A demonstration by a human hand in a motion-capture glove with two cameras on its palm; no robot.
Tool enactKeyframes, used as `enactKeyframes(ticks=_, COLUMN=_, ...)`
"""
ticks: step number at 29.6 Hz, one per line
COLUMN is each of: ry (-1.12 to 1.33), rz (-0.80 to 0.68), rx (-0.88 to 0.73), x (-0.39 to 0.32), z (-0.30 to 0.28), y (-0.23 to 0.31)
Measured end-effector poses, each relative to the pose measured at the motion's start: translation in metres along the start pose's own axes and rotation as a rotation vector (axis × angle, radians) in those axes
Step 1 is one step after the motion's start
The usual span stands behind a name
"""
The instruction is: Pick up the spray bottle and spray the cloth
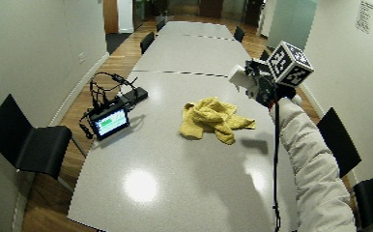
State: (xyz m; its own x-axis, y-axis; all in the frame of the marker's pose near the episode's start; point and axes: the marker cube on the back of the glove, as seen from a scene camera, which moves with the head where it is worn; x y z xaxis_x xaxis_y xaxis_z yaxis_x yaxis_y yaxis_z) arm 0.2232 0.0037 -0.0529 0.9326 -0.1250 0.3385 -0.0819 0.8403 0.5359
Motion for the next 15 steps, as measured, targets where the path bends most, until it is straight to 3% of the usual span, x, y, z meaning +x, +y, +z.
enactKeyframes(ticks=9, ry=0.264, rz=-0.065, rx=-0.081, x=-0.016, z=0.005, y=-0.008)
enactKeyframes(ticks=15, ry=0.286, rz=-0.070, rx=-0.107, x=-0.020, z=0.014, y=-0.004)
